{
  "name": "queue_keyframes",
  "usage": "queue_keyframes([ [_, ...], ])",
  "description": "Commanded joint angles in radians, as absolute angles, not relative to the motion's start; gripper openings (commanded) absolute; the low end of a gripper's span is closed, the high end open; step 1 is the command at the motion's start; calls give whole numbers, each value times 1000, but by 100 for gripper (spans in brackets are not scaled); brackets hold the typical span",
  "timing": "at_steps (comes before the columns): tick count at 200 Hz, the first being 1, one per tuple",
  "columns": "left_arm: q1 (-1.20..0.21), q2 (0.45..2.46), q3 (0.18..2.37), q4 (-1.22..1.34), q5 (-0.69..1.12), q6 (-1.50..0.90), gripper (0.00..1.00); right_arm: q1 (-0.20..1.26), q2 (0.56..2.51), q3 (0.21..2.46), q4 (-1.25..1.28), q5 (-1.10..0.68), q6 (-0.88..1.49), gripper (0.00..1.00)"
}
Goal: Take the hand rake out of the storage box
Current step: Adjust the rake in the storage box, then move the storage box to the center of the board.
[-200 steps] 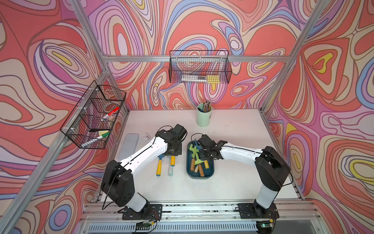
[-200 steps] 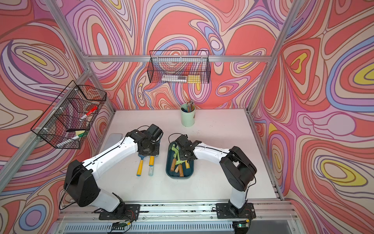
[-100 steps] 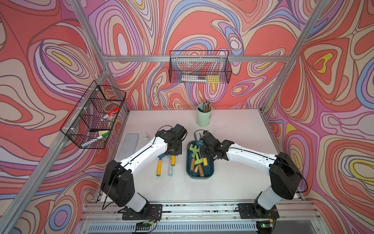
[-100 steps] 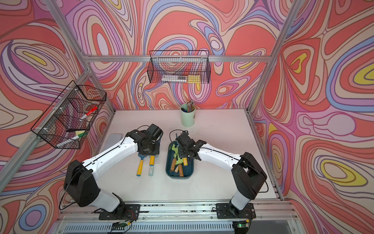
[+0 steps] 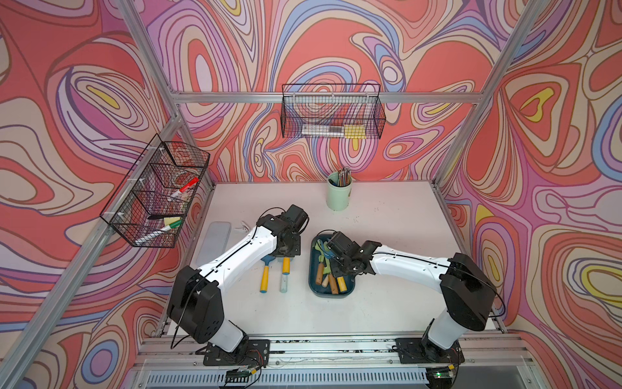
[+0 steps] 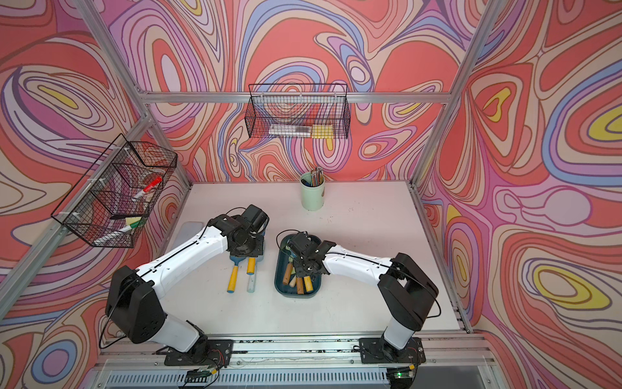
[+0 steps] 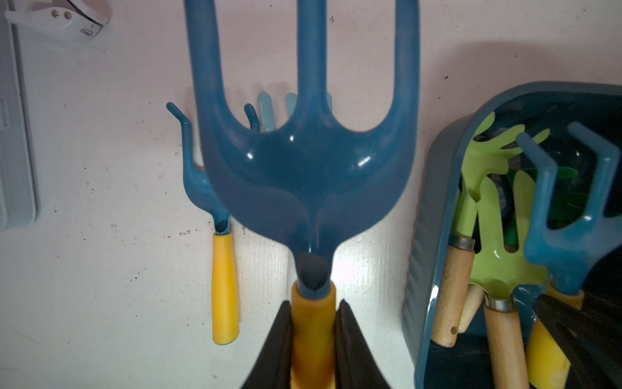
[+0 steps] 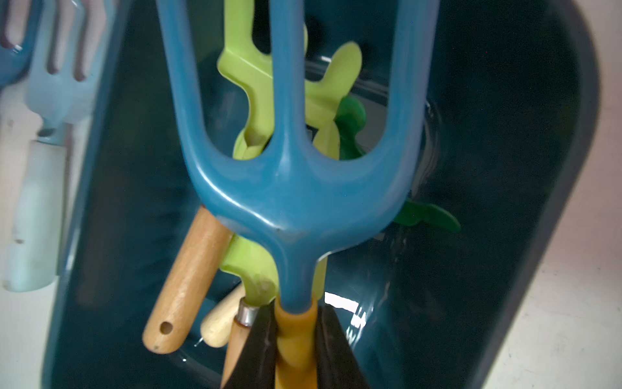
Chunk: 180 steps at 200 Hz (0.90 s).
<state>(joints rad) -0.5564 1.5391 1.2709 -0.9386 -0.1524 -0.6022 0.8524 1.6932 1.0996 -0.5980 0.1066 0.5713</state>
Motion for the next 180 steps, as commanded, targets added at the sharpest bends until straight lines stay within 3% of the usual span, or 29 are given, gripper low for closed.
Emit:
queue_keyframes([
  [1, -553, 1525, 1301, -939, -155, -589, 10, 854, 1725, 1113, -635, 106, 586, 17],
  [22, -552, 1525, 1301, -939, -150, -590, 10, 854, 1730, 1104, -642, 107, 587, 19],
  [37, -552, 1526, 1299, -937, -140, -593, 10, 854, 1730, 1097, -643, 119, 593, 28],
  [67, -555, 1535, 1293, -925, -108, -599, 10, 848, 1743, 1093, -647, 142, 597, 33],
  [115, -572, 1545, 1299, -924, -107, -603, 10, 802, 1724, 1066, -659, 173, 601, 27],
  [180, -648, 1620, 1273, -870, -89, -646, 10, 741, 1664, 999, -660, 200, 597, 26],
])
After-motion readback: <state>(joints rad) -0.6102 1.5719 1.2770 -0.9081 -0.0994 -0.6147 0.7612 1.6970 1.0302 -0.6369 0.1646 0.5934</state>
